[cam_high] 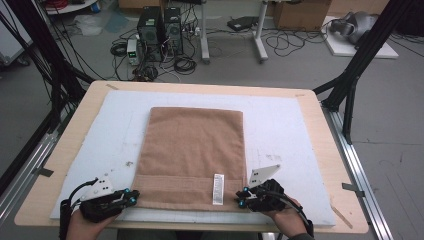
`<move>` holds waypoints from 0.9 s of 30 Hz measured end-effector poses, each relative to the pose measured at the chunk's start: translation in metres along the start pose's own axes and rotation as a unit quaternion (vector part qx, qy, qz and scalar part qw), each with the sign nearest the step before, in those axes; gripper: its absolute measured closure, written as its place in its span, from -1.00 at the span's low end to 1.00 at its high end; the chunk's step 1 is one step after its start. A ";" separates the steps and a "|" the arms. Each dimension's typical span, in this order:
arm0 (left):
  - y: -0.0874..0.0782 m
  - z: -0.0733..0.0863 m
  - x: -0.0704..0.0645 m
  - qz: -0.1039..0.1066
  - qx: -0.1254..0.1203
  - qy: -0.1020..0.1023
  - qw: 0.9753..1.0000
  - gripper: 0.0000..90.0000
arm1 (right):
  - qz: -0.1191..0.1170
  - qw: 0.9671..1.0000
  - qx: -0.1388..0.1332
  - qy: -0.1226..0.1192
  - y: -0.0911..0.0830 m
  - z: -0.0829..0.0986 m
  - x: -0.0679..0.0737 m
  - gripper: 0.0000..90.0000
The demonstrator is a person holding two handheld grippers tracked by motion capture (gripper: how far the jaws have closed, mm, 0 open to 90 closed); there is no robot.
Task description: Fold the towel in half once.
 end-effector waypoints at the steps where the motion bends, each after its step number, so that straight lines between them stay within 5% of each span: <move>1: 0.000 -0.003 0.001 0.004 -0.006 -0.007 1.000 0.71 | 0.010 1.000 -0.013 0.000 -0.003 -0.004 -0.003 0.52; 13: 0.014 -0.030 0.010 0.018 -0.038 -0.030 0.999 0.39 | 0.044 0.996 -0.068 0.029 -0.009 -0.023 -0.032 0.13; 18: 0.024 -0.040 0.015 0.003 -0.036 -0.023 0.999 0.12 | 0.062 0.994 -0.084 0.038 -0.008 -0.031 -0.044 -0.13; 19: 0.027 -0.042 0.017 -0.003 -0.035 -0.027 0.999 -0.10 | 0.072 0.993 -0.086 0.034 -0.008 -0.034 -0.048 -0.23; 22: 0.032 -0.048 0.023 -0.009 -0.038 -0.032 0.999 -0.32 | 0.081 0.992 -0.092 0.038 -0.009 -0.040 -0.053 -0.34; 27: 0.034 -0.056 0.031 -0.020 -0.043 -0.035 0.998 -0.47 | 0.101 0.990 -0.094 0.026 -0.010 -0.048 -0.058 -0.42</move>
Point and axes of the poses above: each handheld gripper's, and its own axes: y roughly forward along the jaws, z roughly out of its underside, x roughly to its left, the point moved 6 cm from there along y, roughly forward along the jaws, and after that the axes turned 11 degrees about -x, right-handed, at the moved point
